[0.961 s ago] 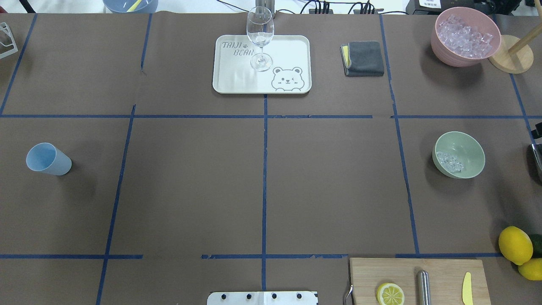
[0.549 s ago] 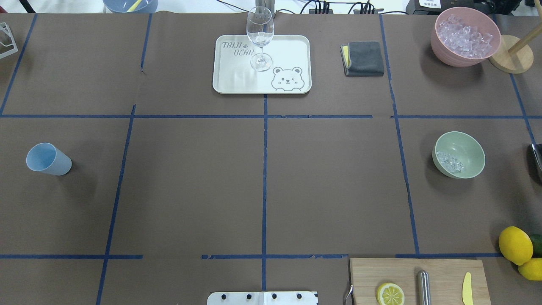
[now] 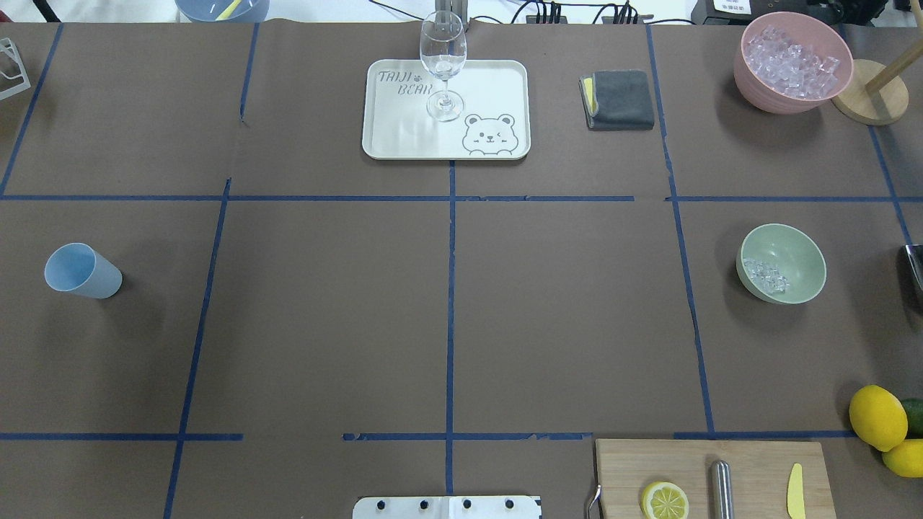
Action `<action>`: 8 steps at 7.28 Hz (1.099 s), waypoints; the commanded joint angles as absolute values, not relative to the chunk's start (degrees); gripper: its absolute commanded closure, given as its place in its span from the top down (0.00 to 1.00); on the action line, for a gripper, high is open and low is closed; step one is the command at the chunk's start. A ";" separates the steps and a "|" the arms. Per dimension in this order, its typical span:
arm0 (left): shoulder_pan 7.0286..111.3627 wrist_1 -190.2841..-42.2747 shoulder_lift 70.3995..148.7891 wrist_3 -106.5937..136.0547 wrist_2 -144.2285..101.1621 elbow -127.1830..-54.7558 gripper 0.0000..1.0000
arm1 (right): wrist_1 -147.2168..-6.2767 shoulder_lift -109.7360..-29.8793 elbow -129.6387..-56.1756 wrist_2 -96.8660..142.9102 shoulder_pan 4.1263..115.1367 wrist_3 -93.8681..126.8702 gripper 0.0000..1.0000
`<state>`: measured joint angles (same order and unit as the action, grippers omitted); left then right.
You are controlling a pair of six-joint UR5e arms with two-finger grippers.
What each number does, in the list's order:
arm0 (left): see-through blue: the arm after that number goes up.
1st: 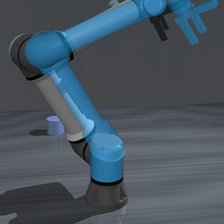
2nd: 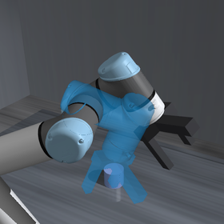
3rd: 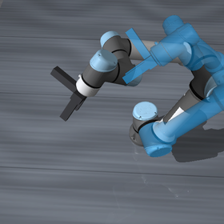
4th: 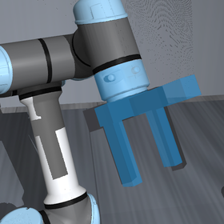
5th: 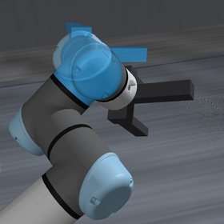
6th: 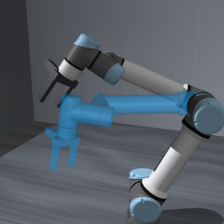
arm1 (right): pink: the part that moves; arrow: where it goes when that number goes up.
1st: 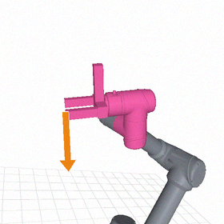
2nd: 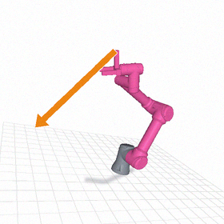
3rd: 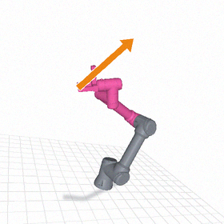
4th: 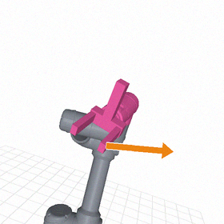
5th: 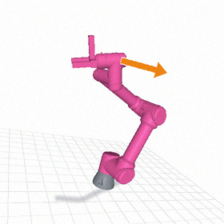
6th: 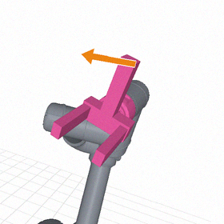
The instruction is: Pour ice into bowl
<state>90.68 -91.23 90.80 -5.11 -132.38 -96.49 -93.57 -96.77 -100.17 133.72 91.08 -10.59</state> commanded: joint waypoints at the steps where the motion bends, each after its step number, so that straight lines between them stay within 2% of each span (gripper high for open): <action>1: 90.70 -91.49 88.77 -4.83 -132.45 -96.33 1.00 | -91.85 -97.47 -99.49 134.38 92.62 -10.37 1.00; 8: 90.62 -91.58 88.77 -4.75 -132.45 -95.89 1.00 | -91.67 -97.65 -97.56 137.99 94.39 -5.01 1.00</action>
